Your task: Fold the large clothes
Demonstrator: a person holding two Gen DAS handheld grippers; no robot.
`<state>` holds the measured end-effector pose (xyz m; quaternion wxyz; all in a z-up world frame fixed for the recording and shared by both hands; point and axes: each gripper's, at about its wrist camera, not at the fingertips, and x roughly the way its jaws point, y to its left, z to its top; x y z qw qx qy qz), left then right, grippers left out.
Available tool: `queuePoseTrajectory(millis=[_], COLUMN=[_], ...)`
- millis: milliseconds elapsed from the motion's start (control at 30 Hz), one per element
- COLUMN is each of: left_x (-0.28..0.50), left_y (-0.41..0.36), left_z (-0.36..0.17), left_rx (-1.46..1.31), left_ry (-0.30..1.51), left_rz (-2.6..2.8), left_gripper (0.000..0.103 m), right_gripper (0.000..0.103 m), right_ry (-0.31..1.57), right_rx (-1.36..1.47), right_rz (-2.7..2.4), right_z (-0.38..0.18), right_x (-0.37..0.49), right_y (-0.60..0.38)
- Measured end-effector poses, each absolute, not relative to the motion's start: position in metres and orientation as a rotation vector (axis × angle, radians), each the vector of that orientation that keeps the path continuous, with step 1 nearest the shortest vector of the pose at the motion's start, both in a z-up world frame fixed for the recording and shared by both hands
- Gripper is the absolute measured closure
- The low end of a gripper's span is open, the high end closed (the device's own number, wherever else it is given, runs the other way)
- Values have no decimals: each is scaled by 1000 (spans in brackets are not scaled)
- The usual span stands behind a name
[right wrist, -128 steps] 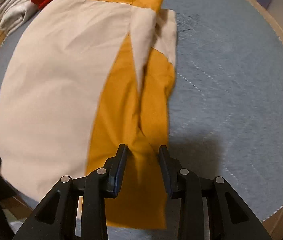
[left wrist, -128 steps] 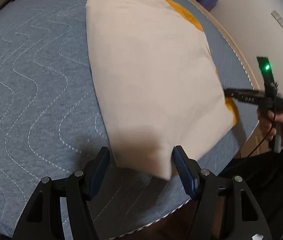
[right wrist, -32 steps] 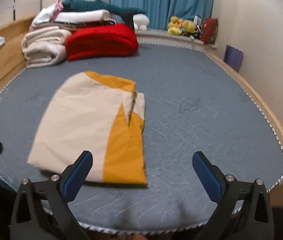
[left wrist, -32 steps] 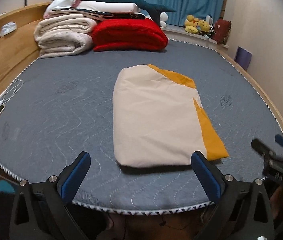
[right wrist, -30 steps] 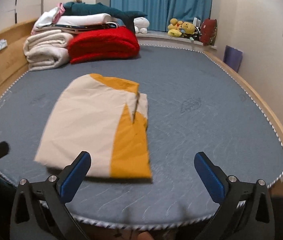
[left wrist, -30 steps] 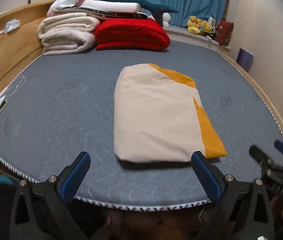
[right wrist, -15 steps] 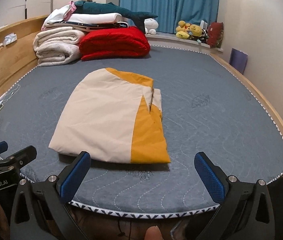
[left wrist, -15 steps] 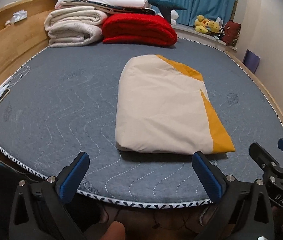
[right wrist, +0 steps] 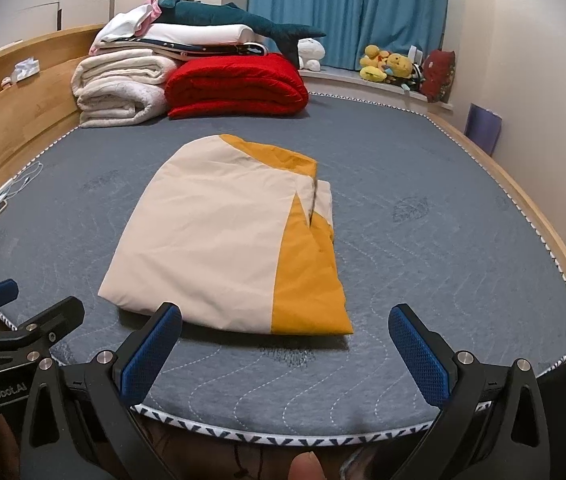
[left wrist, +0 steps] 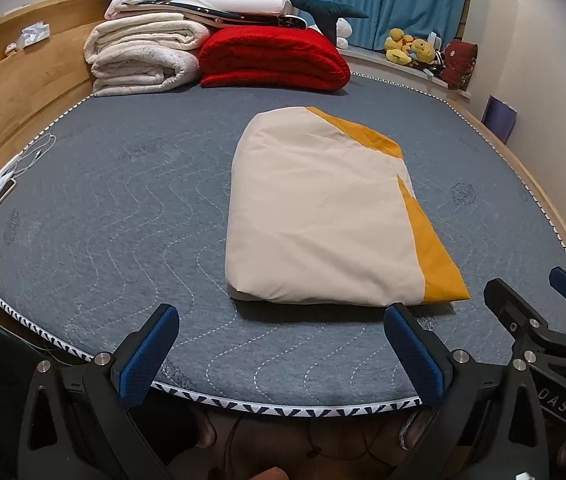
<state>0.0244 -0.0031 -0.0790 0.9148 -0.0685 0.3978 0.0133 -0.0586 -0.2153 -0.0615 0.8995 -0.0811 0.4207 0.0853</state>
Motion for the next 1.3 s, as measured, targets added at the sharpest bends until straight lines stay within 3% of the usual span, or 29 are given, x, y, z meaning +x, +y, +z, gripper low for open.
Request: queuePoseTrajectory(millis=[1300], left_x=[32], left_y=[-2], left_z=[-81], left_rx=[-150], left_ry=[827], left_rz=[18], left_gripper=[1], right_gripper=[0], right_ry=[868], right_rx=[-175], right_rz=[169], right_z=[-66], right_x=[-54], right_y=[-217])
